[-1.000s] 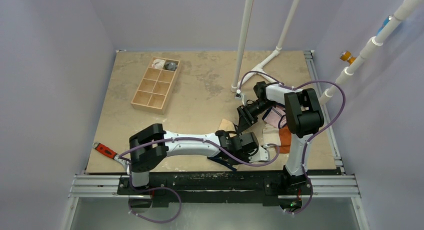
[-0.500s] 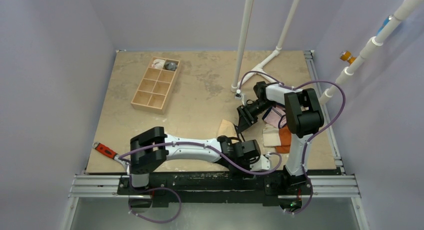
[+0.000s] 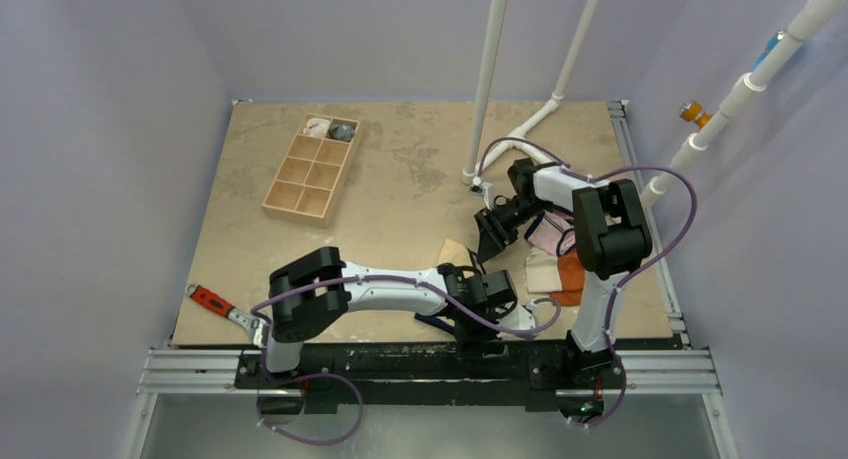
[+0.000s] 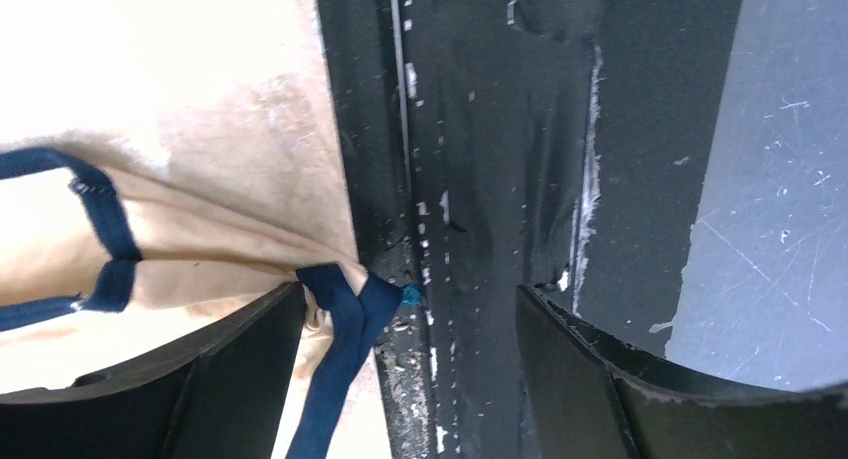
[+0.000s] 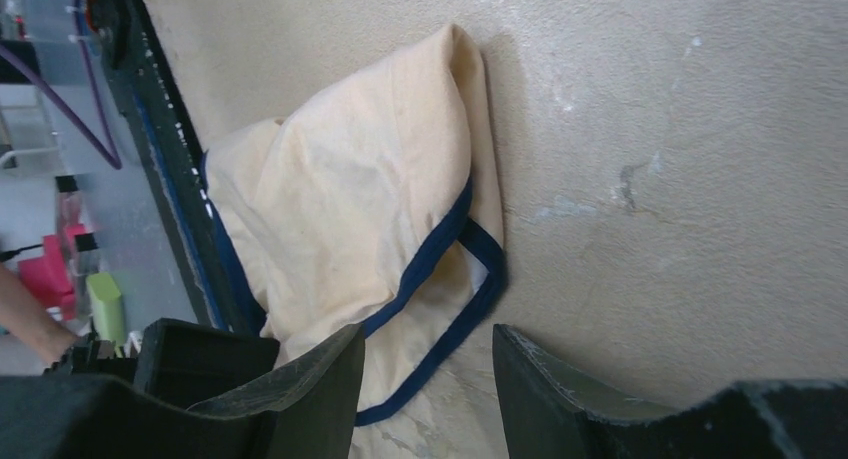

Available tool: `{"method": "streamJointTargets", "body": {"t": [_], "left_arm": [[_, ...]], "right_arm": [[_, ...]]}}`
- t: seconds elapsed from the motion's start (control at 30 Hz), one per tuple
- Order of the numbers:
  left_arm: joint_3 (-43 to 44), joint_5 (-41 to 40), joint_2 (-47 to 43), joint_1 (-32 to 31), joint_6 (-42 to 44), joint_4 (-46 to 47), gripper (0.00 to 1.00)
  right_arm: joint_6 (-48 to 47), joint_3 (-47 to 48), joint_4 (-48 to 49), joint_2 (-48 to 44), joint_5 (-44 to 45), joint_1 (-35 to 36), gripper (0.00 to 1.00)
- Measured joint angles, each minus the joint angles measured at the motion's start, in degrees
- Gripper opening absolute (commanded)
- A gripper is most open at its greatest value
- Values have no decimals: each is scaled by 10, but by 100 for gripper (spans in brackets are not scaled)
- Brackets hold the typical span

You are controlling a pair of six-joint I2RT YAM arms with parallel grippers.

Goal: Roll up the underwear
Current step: Fold the underwear at the center of the board.

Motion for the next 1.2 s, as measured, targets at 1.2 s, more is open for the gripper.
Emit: {"method": "streamJointTargets", "body": {"t": [1.2], "left_arm": [[-148, 100, -188, 183, 227, -136, 99]], "right_arm": [[-8, 143, -2, 28, -30, 119, 52]]}}
